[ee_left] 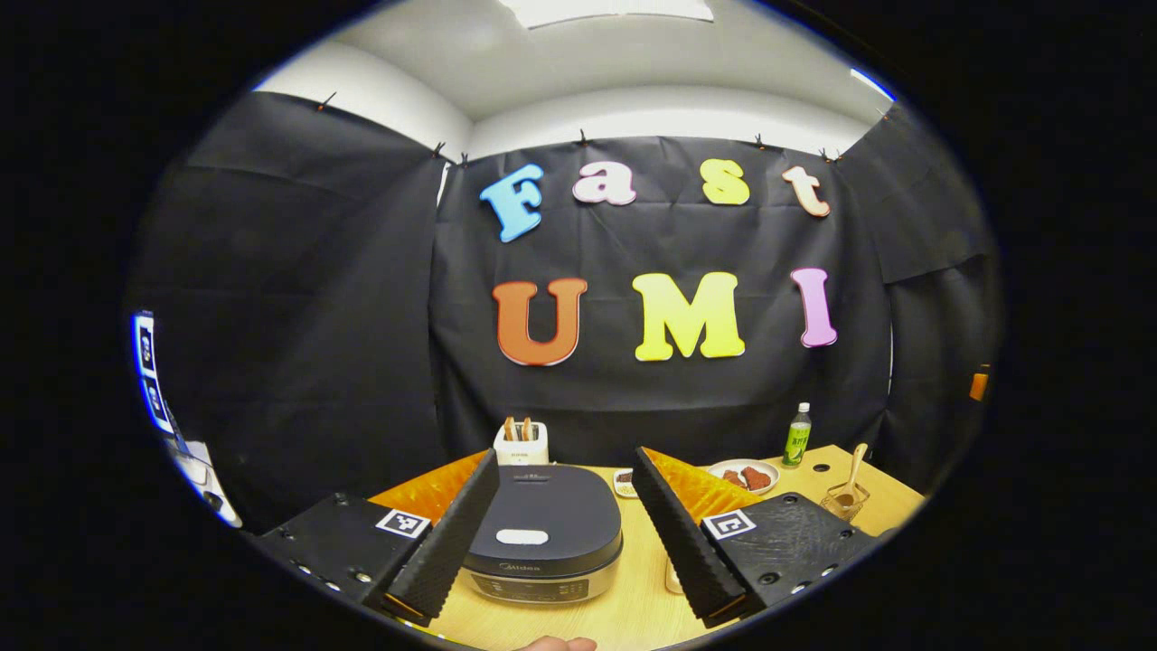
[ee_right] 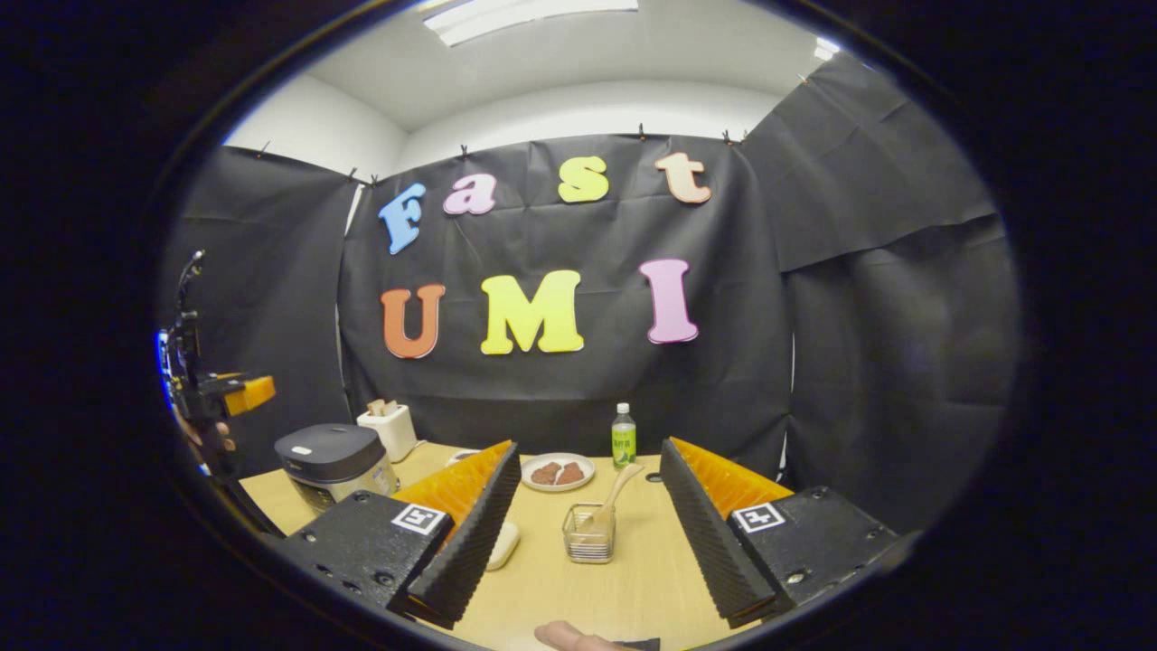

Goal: Close the left gripper, press the button to open the rice cooker; take a wooden spoon from the chopstick holder with the right hand, scoop a spoonful of rice and pour it into the rice cooker, then put the wooden spoon back into the chopstick holder.

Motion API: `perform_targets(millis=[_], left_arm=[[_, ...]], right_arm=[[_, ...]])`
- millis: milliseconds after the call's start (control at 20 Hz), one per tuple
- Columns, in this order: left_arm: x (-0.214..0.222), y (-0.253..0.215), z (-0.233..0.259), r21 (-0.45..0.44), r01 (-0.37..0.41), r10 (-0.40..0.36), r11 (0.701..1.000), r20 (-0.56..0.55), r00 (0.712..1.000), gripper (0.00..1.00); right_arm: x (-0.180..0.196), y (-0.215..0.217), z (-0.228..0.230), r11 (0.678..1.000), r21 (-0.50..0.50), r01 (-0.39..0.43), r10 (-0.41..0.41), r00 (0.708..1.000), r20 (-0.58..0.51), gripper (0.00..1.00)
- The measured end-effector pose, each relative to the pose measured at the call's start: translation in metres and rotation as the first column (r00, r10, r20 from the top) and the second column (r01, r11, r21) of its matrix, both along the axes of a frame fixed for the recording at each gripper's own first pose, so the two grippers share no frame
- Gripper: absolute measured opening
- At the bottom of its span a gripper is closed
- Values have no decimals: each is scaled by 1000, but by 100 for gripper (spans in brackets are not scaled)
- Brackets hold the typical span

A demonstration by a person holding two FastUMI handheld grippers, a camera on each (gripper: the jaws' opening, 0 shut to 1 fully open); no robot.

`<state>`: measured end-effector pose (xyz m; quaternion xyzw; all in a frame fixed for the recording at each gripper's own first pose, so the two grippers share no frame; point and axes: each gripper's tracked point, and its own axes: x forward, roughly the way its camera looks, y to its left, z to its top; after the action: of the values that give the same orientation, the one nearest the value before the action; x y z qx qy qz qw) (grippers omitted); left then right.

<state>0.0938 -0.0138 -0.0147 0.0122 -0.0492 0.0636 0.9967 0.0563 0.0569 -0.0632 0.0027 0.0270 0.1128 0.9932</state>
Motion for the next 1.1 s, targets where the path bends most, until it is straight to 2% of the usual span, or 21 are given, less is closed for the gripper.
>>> perform_targets(millis=[150, 300, 550, 750, 950, 1050, 1100], left_arm=[[-25, -9, 31, 6, 0, -1, 1000, 80, 997, 95], [-45, -27, 31, -28, 54, -52, 998, 77, 996, 95], [-63, -41, 33, 5, 81, -81, 997, 99, 992, 95], [-62, -50, 18, -49, 124, -121, 991, 65, 990, 95], [-57, -39, 9, -17, 89, -89, 996, 27, 996, 95], [-55, -37, 8, 1, 69, -69, 998, 12, 998, 95], [-52, -39, 9, 3, 68, -68, 998, 11, 998, 95]], right_arm=[[-5, 1, 1, 1000, 0, -9, 9, 1000, 7, 100], [-6, -6, -2, 1000, 6, 5, -5, 1000, 13, 100], [-6, -22, 2, 999, 4, 53, -53, 997, 48, 100], [3, -25, -2, 997, -11, 72, -72, 996, 50, 100], [10, -37, 13, 988, -82, 131, -123, 987, 101, 100], [9, -30, 17, 989, -90, 119, -110, 989, 102, 100], [10, -27, 18, 989, -95, 114, -105, 989, 101, 93]])
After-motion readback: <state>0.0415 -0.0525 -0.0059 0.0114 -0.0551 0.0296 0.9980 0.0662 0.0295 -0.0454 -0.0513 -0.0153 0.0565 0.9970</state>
